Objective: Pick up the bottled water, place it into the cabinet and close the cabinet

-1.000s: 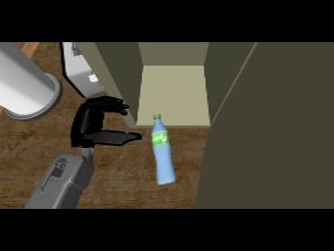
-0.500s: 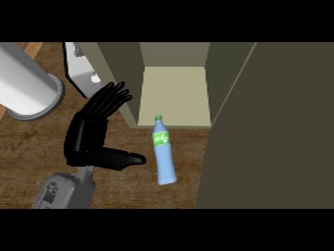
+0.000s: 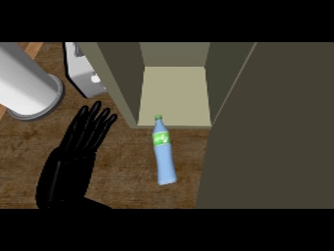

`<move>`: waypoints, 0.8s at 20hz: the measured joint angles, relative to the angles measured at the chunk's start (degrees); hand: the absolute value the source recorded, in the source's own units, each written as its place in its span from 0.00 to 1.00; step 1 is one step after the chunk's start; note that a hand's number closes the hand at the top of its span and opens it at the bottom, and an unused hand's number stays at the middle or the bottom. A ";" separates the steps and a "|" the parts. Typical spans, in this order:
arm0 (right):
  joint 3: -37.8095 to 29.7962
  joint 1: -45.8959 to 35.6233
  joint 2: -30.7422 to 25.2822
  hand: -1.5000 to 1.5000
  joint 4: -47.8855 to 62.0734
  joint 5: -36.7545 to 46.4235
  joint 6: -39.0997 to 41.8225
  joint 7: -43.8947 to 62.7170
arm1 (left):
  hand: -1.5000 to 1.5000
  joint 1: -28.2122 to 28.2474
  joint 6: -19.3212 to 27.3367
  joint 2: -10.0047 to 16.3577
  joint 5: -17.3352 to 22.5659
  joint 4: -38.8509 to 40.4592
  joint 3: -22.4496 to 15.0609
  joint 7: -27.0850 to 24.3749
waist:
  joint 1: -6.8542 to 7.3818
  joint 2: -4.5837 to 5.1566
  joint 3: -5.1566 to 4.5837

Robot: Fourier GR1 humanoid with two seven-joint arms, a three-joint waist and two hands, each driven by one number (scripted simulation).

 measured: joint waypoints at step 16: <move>11.23 -6.13 -4.09 1.00 -6.03 13.09 1.02 12.95 | 0.00 20.99 -9.88 9.74 13.90 -16.26 14.43 -2.56 | 0.79 0.76 0.27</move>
